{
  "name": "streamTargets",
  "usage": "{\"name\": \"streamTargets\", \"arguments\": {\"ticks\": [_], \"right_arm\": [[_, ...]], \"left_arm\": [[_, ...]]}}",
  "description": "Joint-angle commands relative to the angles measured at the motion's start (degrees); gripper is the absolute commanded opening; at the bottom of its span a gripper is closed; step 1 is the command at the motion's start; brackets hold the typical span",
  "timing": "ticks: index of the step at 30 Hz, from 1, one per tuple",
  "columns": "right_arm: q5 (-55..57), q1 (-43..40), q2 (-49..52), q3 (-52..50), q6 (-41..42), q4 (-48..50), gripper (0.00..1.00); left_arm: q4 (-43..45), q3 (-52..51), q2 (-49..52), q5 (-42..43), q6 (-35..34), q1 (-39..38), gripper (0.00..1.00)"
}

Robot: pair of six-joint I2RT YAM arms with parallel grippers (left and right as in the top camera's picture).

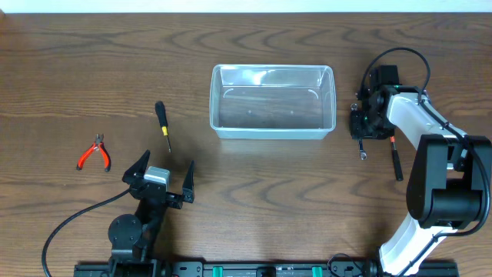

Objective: Pack container
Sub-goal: 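Close the right gripper on the wrench shaft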

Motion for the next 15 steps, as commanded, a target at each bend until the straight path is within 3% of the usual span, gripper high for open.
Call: {"name": "streamTargets", "arguments": {"ticks": [1,15], "right_arm": [[-0.4,-0.3,0.8,0.6,0.4,1.1,0.4],[-0.4,-0.3,0.8,0.6,0.4,3.8,0.38]], "left_arm": [[-1.5,-1.3,-0.4,1.4,-0.5,0.2,0.98],[-1.5,-1.3,-0.4,1.4,-0.5,0.2,0.98]]}}
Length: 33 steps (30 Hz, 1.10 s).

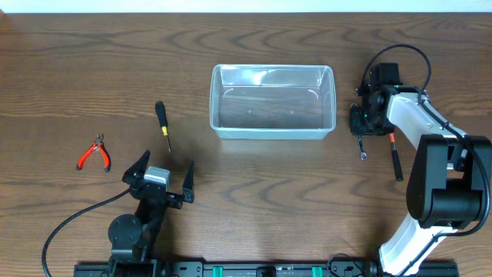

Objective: Pack container
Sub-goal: 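Close the right gripper on the wrench shaft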

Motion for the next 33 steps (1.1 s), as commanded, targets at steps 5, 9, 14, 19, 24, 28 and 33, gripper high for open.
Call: {"name": "streamTargets", "arguments": {"ticks": [5,9,14,19,24,28,33], "right_arm": [[-0.5,-0.2,0.8,0.6,0.4,1.6,0.4],[-0.7,-0.3,0.9,0.6,0.4,2.0,0.41],[-0.7,-0.2,1.3,0.6,0.4,2.2,0.41],[-0.7,-0.2,2.4,0.6,0.4,2.3,0.41],[-0.7,-0.2,2.4,0.6,0.4,2.4,0.41],[-0.7,-0.3,2.4,0.6,0.4,2.4,0.4],[-0.7,-0.2,2.4,0.6,0.4,2.4,0.38]], "left_arm": [[-1.5,-1.3,-0.4,1.4,-0.5,0.2,0.98],[-1.4,-1.3,-0.4,1.4,-0.5,0.2,0.98],[-1.4,-1.3,-0.4,1.4,-0.5,0.2,0.98],[-1.5,-1.3,-0.4,1.4,-0.5,0.2,0.99],[-1.5,-1.3,-0.4,1.4,-0.5,0.2,0.98],[-1.5,-1.3,-0.4,1.4,-0.5,0.2,0.98],[-1.5,-1.3,-0.4,1.4,-0.5,0.2,0.98]]}}
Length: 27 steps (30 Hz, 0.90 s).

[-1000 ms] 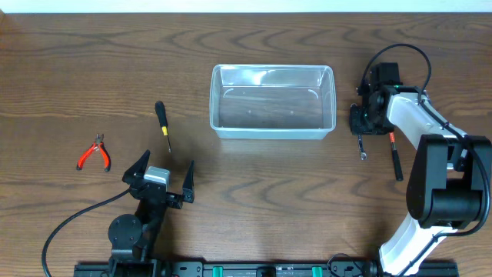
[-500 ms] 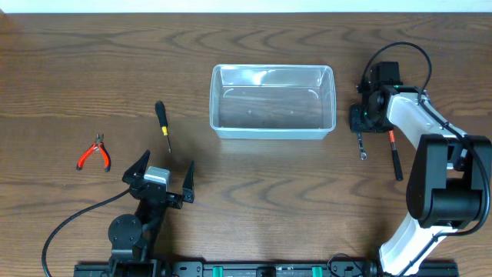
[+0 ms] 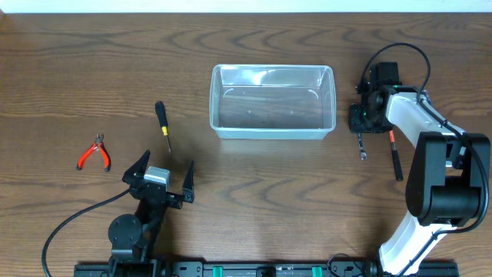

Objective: Pack container
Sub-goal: 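Close the right gripper on the wrench shaft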

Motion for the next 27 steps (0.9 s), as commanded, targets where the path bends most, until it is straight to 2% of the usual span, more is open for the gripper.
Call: {"name": "streamTargets", "arguments": {"ticks": [1,20,27], "right_arm": [[0.0,-0.2,1.4,0.5,0.4,0.0,0.37],[0.0,-0.3,1.4,0.5,0.4,0.0,0.23],[0.0,-0.2,1.4,0.5,0.4,0.1,0.22]], "left_arm": [[-1.4,-1.3,-0.4,1.4,-0.5,0.2,0.98],[-1.4,-1.3,-0.4,1.4,-0.5,0.2,0.98],[-1.5,-1.3,-0.4,1.4,-0.5,0.2,0.98]]}}
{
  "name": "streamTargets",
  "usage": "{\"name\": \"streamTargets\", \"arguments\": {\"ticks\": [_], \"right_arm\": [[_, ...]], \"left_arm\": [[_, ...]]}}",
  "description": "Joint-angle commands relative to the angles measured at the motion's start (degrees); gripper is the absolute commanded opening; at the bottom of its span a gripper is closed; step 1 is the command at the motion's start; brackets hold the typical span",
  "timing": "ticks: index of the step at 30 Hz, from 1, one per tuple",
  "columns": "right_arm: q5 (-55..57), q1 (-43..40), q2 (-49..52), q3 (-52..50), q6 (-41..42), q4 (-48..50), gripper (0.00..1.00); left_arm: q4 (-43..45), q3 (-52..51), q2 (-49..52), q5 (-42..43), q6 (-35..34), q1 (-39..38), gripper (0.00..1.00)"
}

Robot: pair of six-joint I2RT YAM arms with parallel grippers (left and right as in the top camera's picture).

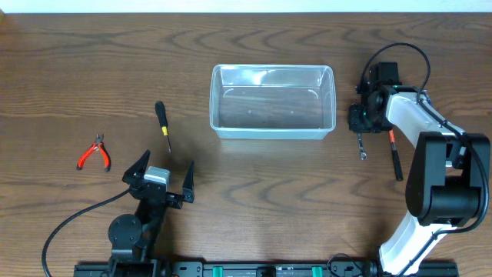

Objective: Pack container
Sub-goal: 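Close the right gripper on the wrench shaft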

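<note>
A clear plastic container stands empty at the table's middle back. My right gripper points down just right of the container, over the far end of a small metal wrench. Its fingers are hidden under the wrist, so their state does not show. A red-and-black screwdriver lies just right of the wrench. On the left lie a black-and-yellow screwdriver and red pliers. My left gripper rests open near the front edge, holding nothing.
The right arm's white links run along the right side of the table. A black cable loops from the left arm's base at the front left. Bare wood table lies in front of the container.
The right gripper hovered over the wrench's far end, beside the container. It then stood slightly further left and back, and has stayed there. The wrench, both screwdrivers, the pliers and the left arm have kept their places throughout.
</note>
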Motion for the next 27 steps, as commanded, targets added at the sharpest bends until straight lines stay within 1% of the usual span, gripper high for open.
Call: {"name": "streamTargets", "arguments": {"ticks": [1,12,27], "right_arm": [[0.2,-0.2,1.4,0.5,0.4,0.0,0.22],[0.2,-0.2,1.4,0.5,0.4,0.0,0.19],[0.2,-0.2,1.4,0.5,0.4,0.3,0.17]], "left_arm": [[-1.5,-1.3,-0.4,1.4,-0.5,0.2,0.98],[-1.5,-1.3,-0.4,1.4,-0.5,0.2,0.98],[-1.5,-1.3,-0.4,1.4,-0.5,0.2,0.98]]}}
